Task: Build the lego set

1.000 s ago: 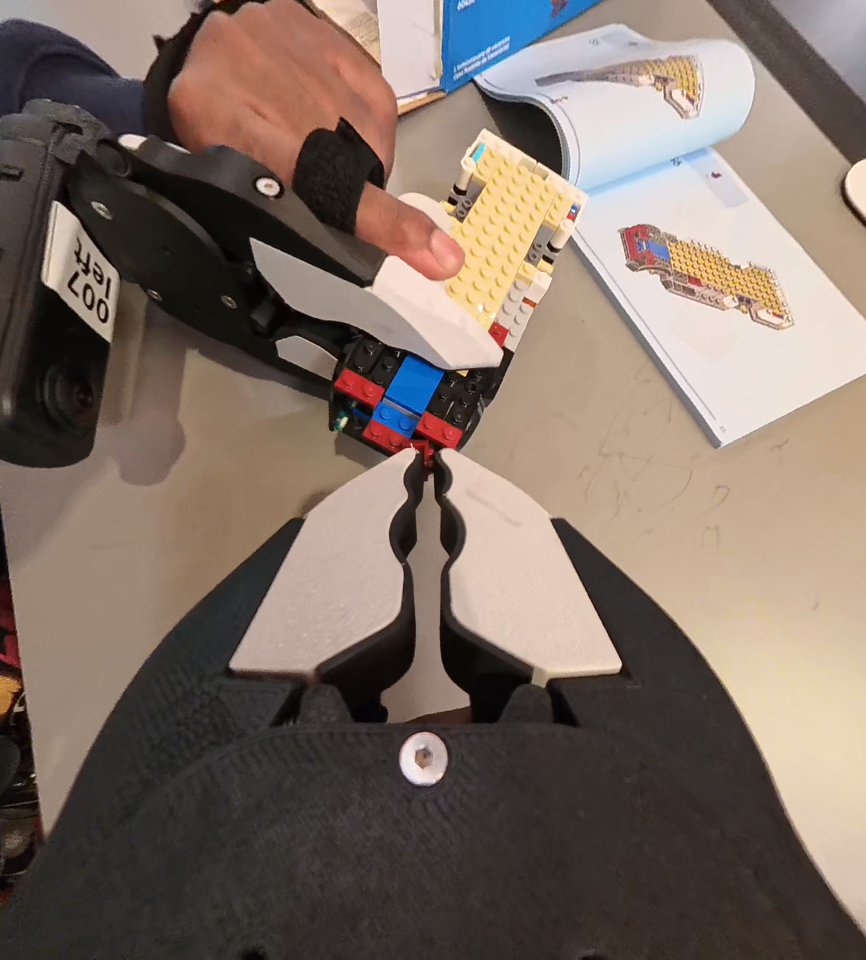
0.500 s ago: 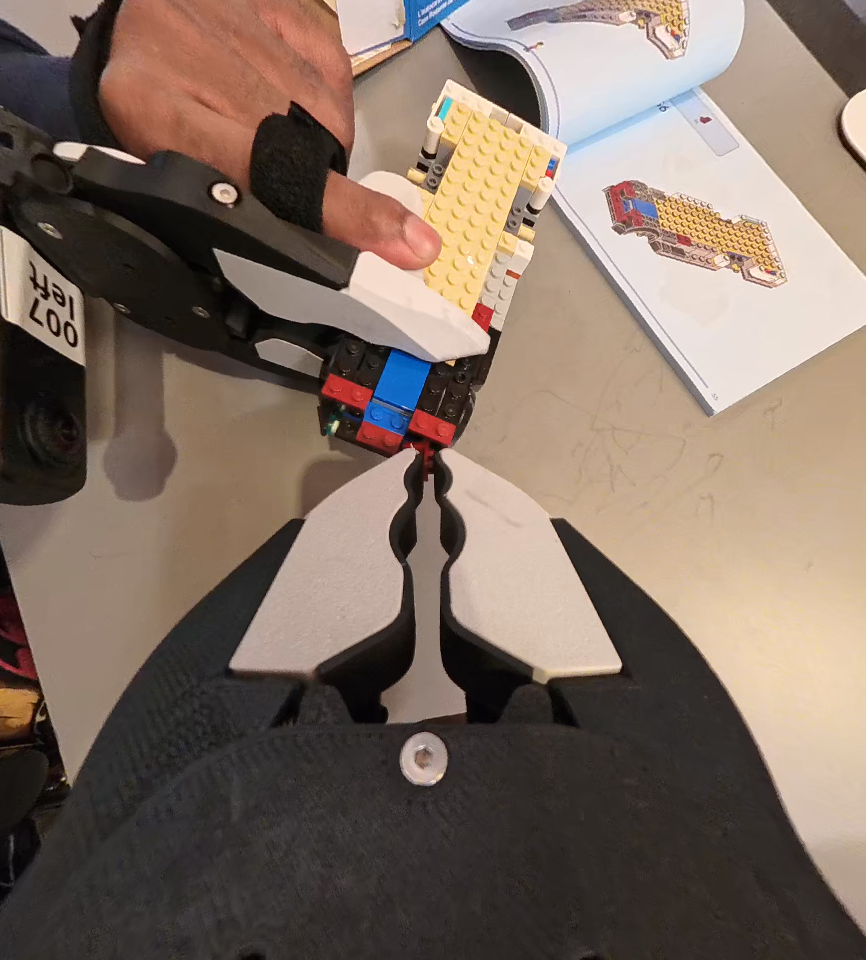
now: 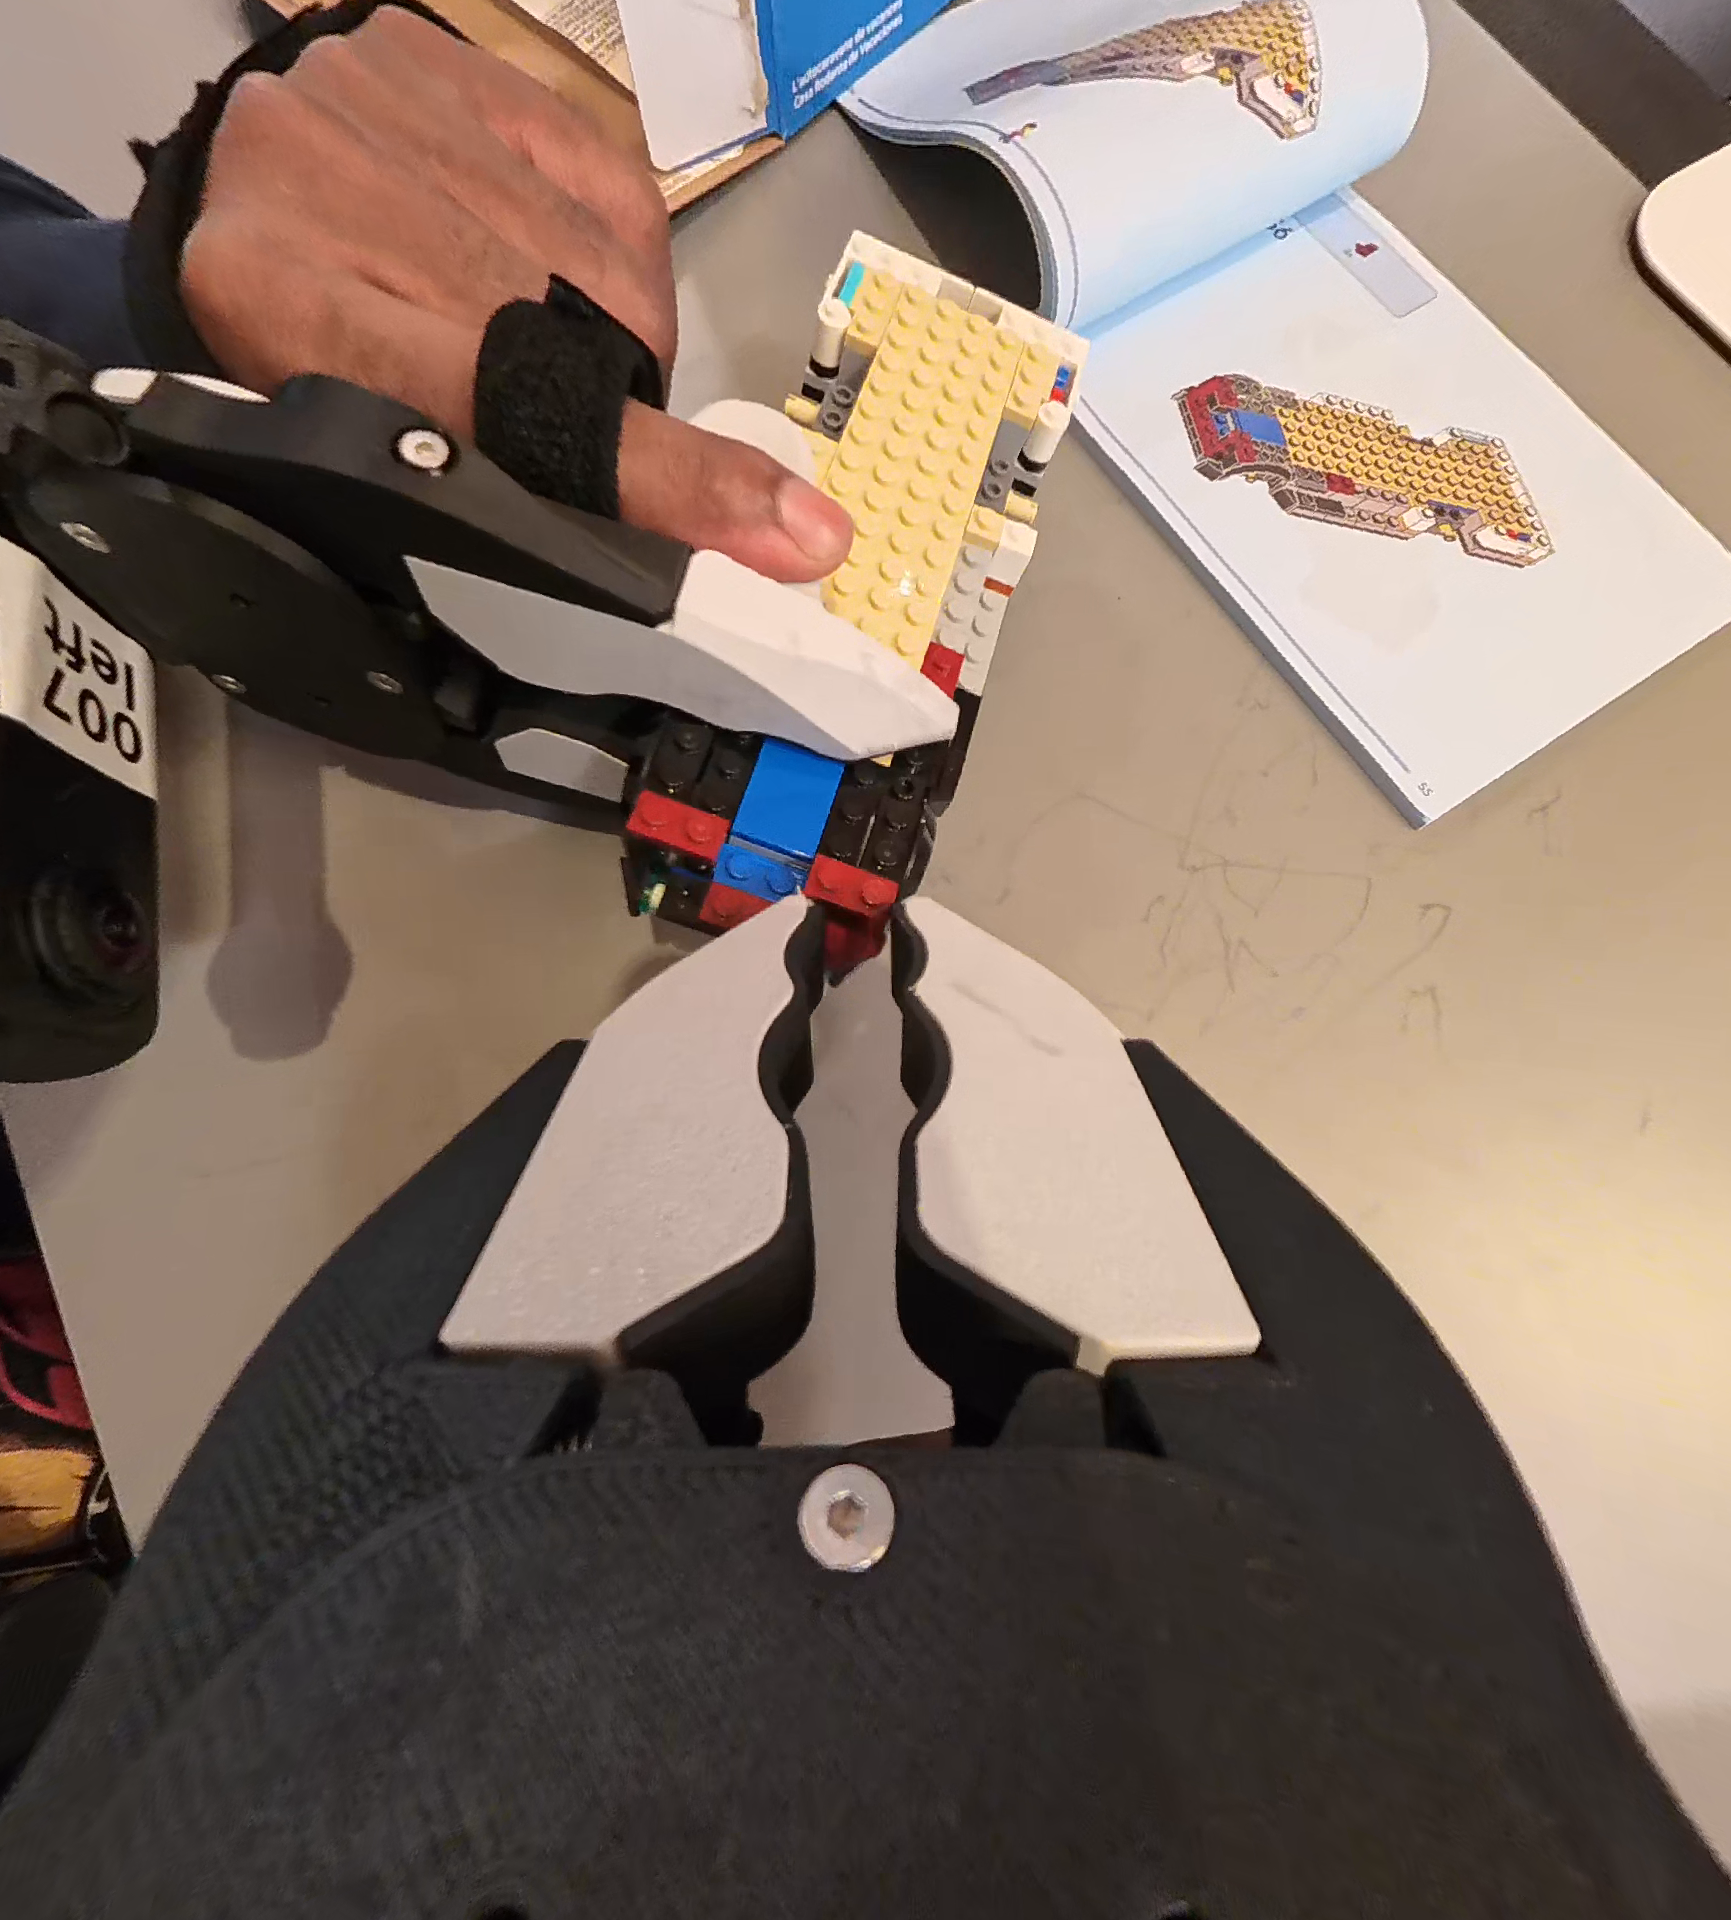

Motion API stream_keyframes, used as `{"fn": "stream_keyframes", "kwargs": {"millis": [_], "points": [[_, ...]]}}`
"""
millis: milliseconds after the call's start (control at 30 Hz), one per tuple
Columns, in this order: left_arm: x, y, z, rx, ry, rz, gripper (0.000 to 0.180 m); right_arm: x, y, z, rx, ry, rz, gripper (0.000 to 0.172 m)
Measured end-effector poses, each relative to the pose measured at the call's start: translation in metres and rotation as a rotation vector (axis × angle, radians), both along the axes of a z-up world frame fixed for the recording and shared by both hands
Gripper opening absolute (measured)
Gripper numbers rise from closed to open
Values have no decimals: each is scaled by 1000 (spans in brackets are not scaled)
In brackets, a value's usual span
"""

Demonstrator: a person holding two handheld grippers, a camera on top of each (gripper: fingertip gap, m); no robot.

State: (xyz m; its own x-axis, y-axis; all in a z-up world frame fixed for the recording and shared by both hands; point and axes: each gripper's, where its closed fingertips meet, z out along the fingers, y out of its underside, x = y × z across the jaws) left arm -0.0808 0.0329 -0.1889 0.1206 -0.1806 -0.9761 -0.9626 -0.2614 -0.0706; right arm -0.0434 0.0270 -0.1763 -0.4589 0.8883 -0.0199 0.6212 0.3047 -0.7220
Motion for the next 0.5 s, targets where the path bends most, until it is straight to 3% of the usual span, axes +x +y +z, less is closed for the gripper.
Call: {"fn": "stream_keyframes", "kwargs": {"millis": [333,500], "points": [[-4,0,3,21,-65,11,26,-3,-3,20,-12,156,45,23],[-6,0,7,46,-127,12,26,1,7,24,130,305,132,29]]}}
